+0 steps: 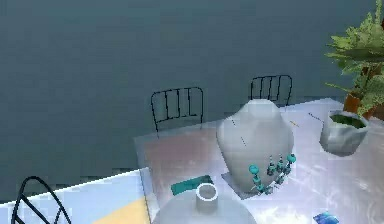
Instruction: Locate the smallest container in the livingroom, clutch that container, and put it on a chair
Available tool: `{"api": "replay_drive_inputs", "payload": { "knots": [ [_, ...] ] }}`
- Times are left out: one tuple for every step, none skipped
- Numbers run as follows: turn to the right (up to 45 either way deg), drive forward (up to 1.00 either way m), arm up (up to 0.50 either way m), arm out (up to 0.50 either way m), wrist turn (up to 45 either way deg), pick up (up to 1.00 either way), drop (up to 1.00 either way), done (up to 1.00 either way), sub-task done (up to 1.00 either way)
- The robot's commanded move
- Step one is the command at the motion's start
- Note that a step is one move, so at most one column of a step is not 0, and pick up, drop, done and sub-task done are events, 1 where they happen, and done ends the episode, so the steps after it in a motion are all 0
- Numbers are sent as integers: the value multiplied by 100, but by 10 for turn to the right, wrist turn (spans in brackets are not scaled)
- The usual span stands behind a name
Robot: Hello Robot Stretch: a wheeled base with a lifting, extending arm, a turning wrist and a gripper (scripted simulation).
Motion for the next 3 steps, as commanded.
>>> {"api": "replay_drive_inputs", "payload": {
  "knots": [
    [450, 0, 0, 0, 0, 0, 0, 0, 0],
    [330, 0, 0, 0, 0, 0, 0, 0, 0],
    [-450, 0, 0, 0, 0, 0, 0, 0, 0]
  ]
}}
